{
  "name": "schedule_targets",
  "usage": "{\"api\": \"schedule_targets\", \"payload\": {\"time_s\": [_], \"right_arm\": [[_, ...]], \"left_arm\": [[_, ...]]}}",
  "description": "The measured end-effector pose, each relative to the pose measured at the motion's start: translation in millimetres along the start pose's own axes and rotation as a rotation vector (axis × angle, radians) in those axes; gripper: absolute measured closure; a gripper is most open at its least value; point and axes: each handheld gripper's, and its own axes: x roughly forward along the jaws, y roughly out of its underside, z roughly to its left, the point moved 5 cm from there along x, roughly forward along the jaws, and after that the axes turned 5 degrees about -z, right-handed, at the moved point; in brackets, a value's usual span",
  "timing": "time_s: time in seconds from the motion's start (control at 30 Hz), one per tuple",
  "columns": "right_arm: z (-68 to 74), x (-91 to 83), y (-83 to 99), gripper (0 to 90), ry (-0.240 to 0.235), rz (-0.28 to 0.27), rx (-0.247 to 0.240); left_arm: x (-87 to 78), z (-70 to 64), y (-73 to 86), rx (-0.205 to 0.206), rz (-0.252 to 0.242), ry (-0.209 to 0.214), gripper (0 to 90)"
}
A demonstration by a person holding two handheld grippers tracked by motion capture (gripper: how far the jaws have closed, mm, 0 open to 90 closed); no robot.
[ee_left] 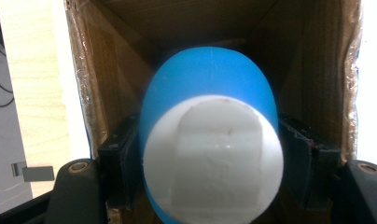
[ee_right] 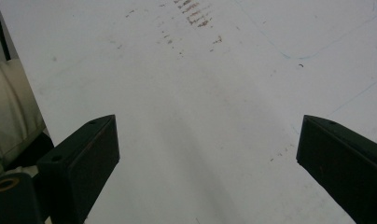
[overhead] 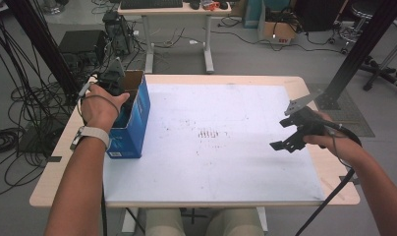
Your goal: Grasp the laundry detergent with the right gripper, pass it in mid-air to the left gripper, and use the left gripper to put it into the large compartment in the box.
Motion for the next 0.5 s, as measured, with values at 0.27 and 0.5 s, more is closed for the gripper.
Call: {"api": "schedule_targets", "payload": {"time_s": [0.27, 0.5], "right_arm": [[1.0, -1.3, -0.3, 5.8, -0.004, 0.004, -0.005], [2.2, -2.5, -0.5, 5.8, -0.003, 0.005, -0.006]], "left_arm": [[-9.7, 3.6, -2.0, 0.021, -0.027, -0.003, 23.6], [-18.6, 2.5, -4.3, 0.052, -0.061, -0.025, 12.4]]}}
